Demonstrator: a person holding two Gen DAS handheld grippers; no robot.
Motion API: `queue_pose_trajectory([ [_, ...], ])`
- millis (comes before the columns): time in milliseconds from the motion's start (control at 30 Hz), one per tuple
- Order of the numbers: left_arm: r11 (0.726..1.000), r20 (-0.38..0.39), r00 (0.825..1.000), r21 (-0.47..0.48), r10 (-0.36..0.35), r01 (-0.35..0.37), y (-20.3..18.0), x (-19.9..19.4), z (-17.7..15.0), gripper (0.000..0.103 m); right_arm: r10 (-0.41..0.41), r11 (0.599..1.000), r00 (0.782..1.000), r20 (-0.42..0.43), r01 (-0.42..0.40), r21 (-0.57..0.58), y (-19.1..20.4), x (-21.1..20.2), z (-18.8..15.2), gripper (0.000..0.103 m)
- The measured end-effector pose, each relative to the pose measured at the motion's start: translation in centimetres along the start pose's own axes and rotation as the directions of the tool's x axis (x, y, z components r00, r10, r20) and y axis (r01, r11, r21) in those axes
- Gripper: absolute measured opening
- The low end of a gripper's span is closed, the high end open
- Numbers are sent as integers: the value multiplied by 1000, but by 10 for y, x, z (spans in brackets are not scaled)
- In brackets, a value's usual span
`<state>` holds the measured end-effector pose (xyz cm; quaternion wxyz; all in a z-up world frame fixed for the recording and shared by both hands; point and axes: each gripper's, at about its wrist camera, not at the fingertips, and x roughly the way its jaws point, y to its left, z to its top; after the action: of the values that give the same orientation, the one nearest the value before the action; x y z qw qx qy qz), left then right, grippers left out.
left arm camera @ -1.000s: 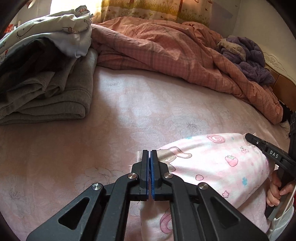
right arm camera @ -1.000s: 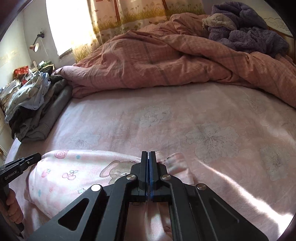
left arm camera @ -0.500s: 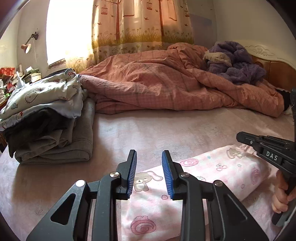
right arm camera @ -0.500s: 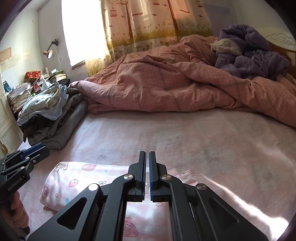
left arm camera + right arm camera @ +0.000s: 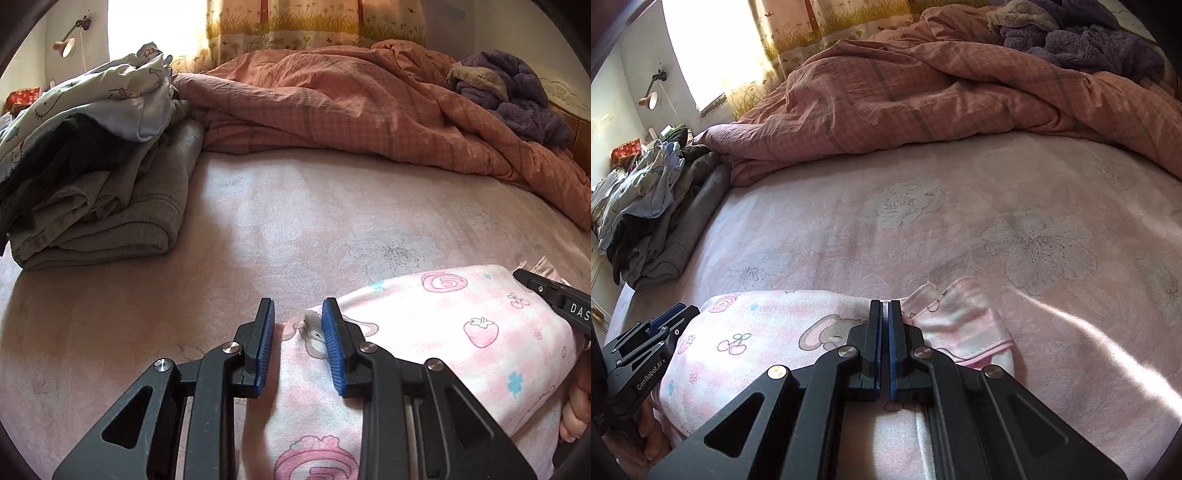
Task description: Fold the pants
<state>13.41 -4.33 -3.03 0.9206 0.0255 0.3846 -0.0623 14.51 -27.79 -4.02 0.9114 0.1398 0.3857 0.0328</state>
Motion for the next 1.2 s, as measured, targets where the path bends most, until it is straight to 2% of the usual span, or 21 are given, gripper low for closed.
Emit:
queue_pose_trajectory([
  [33, 1000, 25, 1000, -13, 5, -4, 3, -7, 0, 26, 7, 1000, 1000, 4, -7, 3, 0, -1, 0, 1],
  [100, 999, 157, 987, 2, 40, -41, 5, -39, -1, 24, 33, 999, 999, 27, -33, 7, -2, -10, 2, 1],
  [167, 998, 295, 955, 37, 39, -52, 1, -75, -8, 24, 33, 999, 995, 92, -32, -11, -1, -31, 1, 1],
  [233, 998, 364, 931, 59, 1, -24, -2, -99, -15, 24, 26, 998, 980, 196, -15, -58, 4, -61, -4, 1],
  [300, 997, 392, 920, 66, 3, -32, -6, -111, -19, 25, 46, 995, 961, 273, -21, -95, 13, -89, -10, 9],
  [333, 997, 406, 914, 66, 12, -43, -8, -115, -22, 25, 63, 994, 952, 298, -34, -103, 16, -99, -13, 16],
  [433, 998, 459, 888, 53, 16, -46, -9, -125, -29, 26, 62, 991, 928, 368, -14, -133, 29, -121, -25, 25],
  [467, 998, 471, 882, 46, 13, -39, -8, -128, -29, 28, 43, 989, 916, 398, 18, -148, 34, -125, -29, 26],
  [500, 999, 482, 876, 42, 10, -35, -7, -129, -30, 29, 24, 986, 906, 424, 48, -159, 37, -127, -33, 31],
  [533, 998, 494, 869, 40, 21, -47, -7, -130, -32, 34, 16, 984, 897, 442, 63, -164, 39, -129, -36, 40],
  [600, 996, 525, 850, 43, 47, -82, -7, -130, -36, 40, 6, 985, 882, 472, 77, -157, 37, -130, -42, 48],
  [667, 997, 531, 846, 36, 36, -65, -3, -127, -38, 44, -20, 983, 847, 532, 115, -146, 36, -132, -51, 56],
  [700, 998, 533, 846, 31, 27, -51, -1, -126, -40, 47, -21, 982, 835, 551, 120, -145, 36, -132, -55, 68],
  [800, 999, 558, 830, -1, 32, -37, 5, -125, -47, 72, 0, 980, 846, 533, 106, -169, 37, -124, -58, 84],
  [833, 999, 569, 822, -5, 31, -34, 6, -126, -49, 90, -2, 978, 849, 529, 112, -177, 39, -122, -59, 95],
  [867, 999, 577, 816, -5, 31, -35, 5, -127, -51, 102, -9, 975, 850, 526, 124, -183, 41, -120, -60, 101],
  [967, 997, 594, 802, 10, 53, -73, -3, -129, -54, 103, -47, 970, 850, 525, 164, -179, 45, -116, -62, 102],
  [1100, 996, 570, 819, 13, 66, -89, -5, -122, -52, 103, -59, 974, 860, 506, 161, -161, 40, -112, -61, 102],
  [1200, 997, 567, 822, 3, 59, -74, -1, -121, -53, 103, -53, 978, 860, 508, 148, -148, 36, -113, -61, 102],
])
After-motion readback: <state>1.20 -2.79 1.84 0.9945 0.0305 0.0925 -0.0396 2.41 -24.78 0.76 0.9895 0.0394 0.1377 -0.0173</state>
